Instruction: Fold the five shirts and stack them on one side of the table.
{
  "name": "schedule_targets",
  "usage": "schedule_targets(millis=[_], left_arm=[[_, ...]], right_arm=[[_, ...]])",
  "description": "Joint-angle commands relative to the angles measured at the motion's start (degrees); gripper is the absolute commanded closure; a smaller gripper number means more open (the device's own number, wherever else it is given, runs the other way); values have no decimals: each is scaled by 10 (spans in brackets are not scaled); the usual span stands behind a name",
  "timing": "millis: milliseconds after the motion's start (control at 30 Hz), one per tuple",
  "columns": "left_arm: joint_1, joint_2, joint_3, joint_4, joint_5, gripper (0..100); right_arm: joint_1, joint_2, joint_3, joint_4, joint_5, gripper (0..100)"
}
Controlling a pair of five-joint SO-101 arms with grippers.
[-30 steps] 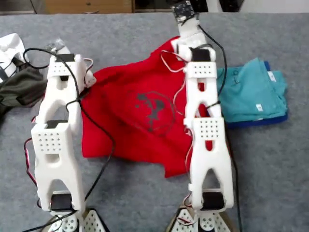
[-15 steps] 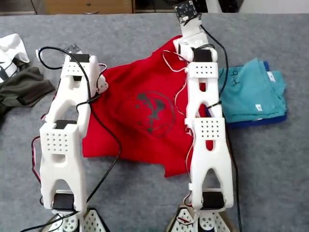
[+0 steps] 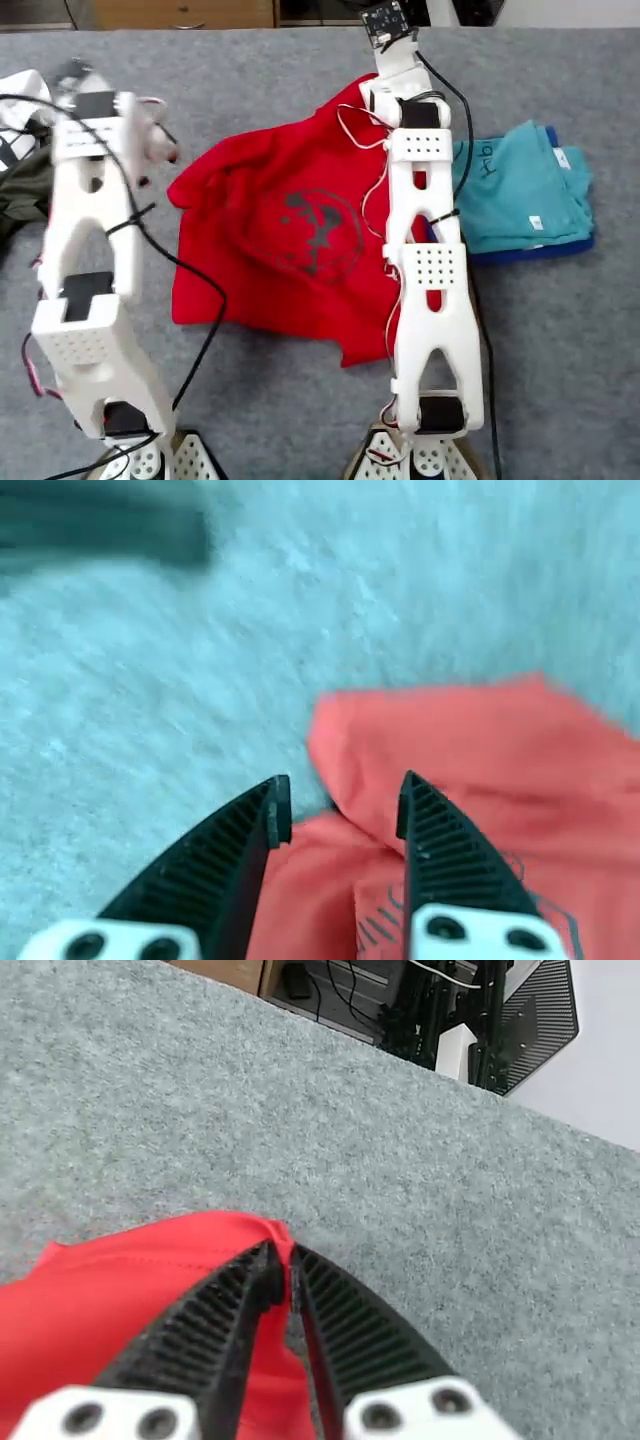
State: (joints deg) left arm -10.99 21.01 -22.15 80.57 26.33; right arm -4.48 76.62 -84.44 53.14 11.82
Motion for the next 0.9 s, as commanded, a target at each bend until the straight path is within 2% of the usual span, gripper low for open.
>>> schedule_targets(millis=[0, 67, 233, 333, 667, 867], left_arm=[[-20, -35, -2, -27, 1, 812], [-23, -30, 11, -78, 10, 812], [-19, 34, 33, -194, 109, 808], [-4, 105, 13, -205, 153, 808], [44, 272, -219, -104, 191, 809], [64, 342, -334, 0, 205, 808]], right_arm=[[7, -5, -29, -12, -4, 996], [7, -5, -29, -11, -4, 996], [6, -4, -29, -11, -2, 996], [0, -3, -29, -11, 15, 996], [-8, -2, -28, -11, 25, 996], [-9, -1, -28, -10, 38, 996]])
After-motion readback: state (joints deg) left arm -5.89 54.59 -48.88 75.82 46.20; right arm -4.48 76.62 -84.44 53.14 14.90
